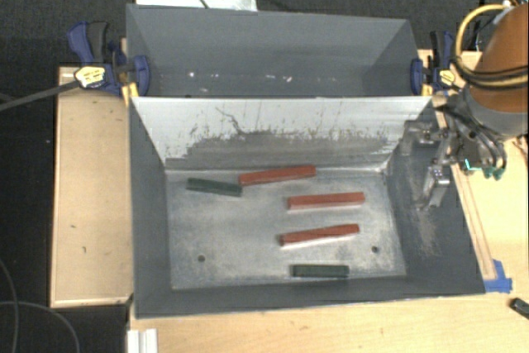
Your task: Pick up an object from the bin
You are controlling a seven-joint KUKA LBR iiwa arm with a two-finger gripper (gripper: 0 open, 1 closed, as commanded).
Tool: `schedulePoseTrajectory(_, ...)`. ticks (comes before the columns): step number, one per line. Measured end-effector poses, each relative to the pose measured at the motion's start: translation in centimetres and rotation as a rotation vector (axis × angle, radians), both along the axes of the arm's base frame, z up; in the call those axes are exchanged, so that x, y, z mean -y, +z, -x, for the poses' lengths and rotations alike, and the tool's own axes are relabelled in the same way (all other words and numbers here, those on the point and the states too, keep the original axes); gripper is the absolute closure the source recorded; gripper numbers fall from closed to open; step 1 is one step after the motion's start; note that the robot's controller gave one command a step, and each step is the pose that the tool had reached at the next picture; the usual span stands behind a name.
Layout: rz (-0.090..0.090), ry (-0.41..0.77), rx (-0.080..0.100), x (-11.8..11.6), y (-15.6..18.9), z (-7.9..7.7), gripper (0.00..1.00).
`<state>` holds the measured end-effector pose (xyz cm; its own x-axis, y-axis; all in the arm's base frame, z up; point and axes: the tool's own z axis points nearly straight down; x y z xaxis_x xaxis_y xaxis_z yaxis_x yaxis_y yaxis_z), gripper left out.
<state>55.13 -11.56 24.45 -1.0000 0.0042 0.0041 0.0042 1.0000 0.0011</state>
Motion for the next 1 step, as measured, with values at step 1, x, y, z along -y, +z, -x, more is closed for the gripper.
schedulePoseTrajectory(1, -0.002, 0.352, 0.002, -3.79, -11.37, -2.64, 0.00)
